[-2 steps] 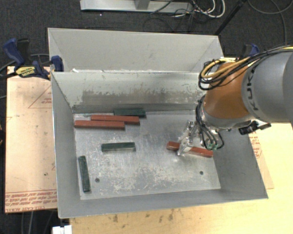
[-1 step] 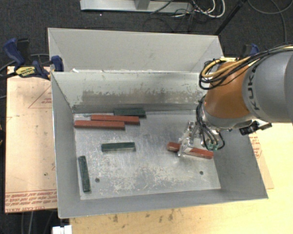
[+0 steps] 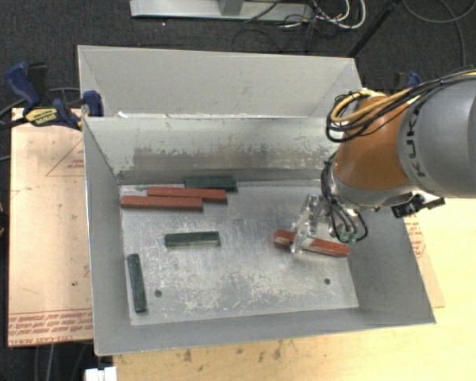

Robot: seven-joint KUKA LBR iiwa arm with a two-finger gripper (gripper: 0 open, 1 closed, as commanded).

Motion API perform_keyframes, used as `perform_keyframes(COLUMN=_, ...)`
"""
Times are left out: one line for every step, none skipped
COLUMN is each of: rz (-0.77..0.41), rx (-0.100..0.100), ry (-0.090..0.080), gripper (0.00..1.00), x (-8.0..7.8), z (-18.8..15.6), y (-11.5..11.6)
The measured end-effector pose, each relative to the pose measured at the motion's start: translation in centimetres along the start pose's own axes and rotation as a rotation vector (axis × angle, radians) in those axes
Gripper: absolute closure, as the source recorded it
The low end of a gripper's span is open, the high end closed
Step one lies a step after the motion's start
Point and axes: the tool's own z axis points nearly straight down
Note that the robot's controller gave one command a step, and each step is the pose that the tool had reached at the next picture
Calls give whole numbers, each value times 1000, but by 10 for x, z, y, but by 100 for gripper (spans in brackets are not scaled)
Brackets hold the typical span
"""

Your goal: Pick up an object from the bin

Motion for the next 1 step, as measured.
perform_keyframes(rz=0, rx=-1, ry=-3, gripper=100, x=-1, z=-11, y=0)
